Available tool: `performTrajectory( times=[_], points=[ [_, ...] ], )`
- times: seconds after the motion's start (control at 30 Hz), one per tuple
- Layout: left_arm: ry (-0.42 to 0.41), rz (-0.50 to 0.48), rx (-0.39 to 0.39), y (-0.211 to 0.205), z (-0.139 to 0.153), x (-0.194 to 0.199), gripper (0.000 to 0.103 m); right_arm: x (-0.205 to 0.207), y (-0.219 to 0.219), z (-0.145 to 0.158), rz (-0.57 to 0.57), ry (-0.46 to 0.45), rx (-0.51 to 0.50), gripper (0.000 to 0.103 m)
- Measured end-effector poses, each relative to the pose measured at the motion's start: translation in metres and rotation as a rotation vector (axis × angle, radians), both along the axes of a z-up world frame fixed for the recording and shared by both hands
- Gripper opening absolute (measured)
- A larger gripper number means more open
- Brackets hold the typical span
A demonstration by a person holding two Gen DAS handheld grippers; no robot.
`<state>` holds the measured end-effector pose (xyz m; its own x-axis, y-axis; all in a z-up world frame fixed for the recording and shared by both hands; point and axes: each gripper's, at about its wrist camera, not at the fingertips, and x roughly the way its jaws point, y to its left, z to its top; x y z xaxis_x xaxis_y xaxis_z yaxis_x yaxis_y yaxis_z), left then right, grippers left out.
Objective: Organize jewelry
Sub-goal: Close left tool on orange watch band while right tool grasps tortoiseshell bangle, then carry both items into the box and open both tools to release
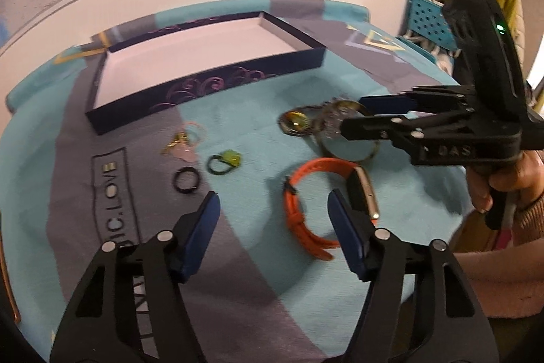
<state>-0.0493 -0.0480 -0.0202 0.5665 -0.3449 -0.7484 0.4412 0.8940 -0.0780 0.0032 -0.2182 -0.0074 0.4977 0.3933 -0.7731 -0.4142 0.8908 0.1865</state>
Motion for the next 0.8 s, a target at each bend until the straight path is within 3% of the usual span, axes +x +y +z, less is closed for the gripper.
performTrajectory(
  times=[0.07,0.2,0.23,0.3,0.4,0.6,0.8],
  points=[
    [0.016,-0.018,-0.004,-0.003,-0.002,0.0,0.057,0.0,-0.002,-0.001,-0.003,0.006,0.003,0.033],
    [0.058,-0.031,0.013,-0.008,-0.012,0.004,0.037,0.001,-0.009,-0.004,-0.009,0.025,0.018,0.013],
    [0.058,-0.03,0.016,-0.008,-0.012,0.005,0.037,0.0,-0.01,-0.004,-0.01,0.027,0.019,0.01],
    [0.057,-0.035,0.011,-0.007,-0.011,0.005,0.024,0.0,-0.012,-0.005,-0.011,0.032,0.027,0.008],
    [0.069,-0.053,-0.009,-0.007,-0.01,0.007,0.013,-0.002,-0.015,-0.003,-0.001,0.032,0.055,0.007],
    [0.06,-0.058,-0.025,-0.003,-0.005,0.01,0.01,-0.001,-0.02,0.01,0.004,0.016,0.112,0.007],
    [-0.003,-0.059,-0.006,0.008,0.019,0.019,0.011,0.016,-0.023,0.03,0.003,-0.029,0.155,0.007]
  ],
)
